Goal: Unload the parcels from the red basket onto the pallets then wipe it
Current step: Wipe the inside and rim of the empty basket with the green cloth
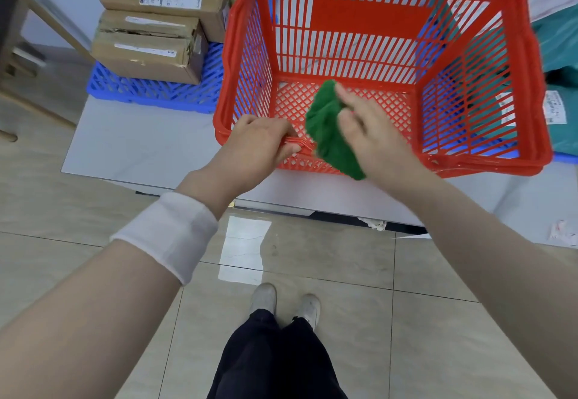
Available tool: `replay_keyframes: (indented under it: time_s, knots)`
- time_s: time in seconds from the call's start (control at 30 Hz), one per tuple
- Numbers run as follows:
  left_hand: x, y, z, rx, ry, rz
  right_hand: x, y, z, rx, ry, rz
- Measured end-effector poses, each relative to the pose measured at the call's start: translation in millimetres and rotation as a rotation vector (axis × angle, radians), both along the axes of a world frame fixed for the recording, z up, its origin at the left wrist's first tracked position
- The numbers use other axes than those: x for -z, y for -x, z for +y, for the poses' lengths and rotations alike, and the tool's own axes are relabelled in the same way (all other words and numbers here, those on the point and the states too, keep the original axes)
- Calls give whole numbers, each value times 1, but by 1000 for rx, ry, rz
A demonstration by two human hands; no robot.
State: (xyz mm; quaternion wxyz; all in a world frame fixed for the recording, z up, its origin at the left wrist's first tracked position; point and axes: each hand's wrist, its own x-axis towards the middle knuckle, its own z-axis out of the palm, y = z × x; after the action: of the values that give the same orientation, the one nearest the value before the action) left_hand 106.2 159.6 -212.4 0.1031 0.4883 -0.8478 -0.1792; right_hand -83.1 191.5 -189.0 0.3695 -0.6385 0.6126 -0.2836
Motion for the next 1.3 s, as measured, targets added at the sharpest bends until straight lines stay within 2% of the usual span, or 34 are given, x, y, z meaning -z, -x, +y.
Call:
replay_keyframes:
  time_s: [0.07,0.13,0.27,0.37,0.53,0.63,0.67,0.77,0.8,0.9,0.97,1.13,1.23,1.3]
  knots:
    - [-2,-11,-1,13,60,-46,14,-4,8,-205,94,378]
    - [-1,-20,-2,8,82,-103,27,-3,8,-244,237,644]
    - [6,-22,-6,-12,43,-127,46,-4,3,-168,535,819]
    - [7,-20,-7,-20,55,-142,48,-4,0,-143,610,794]
    - [6,-21,-8,-11,59,-134,36,-11,-1,-77,476,672]
    - [5,-22,-8,-1,50,-130,17,-2,-7,-67,42,328]
    - [5,-22,-8,-1,47,-130,9,2,-7,-42,-47,203]
    - [5,-21,-9,-3,47,-124,-8,5,3,-46,-34,12]
    - [5,-21,-8,-4,49,-122,-8,5,8,-115,-26,31]
    - [5,-21,-9,-6,55,-120,3,9,15,-348,80,344]
    - [5,-20,-9,-10,54,-115,15,14,9,-376,213,475]
    - [8,-20,-10,-14,69,-94,37,7,4,-225,407,538]
    - [8,-20,-10,-12,71,-100,36,3,6,-191,411,483]
    - [7,-20,-10,-6,67,-92,28,5,6,-208,338,437]
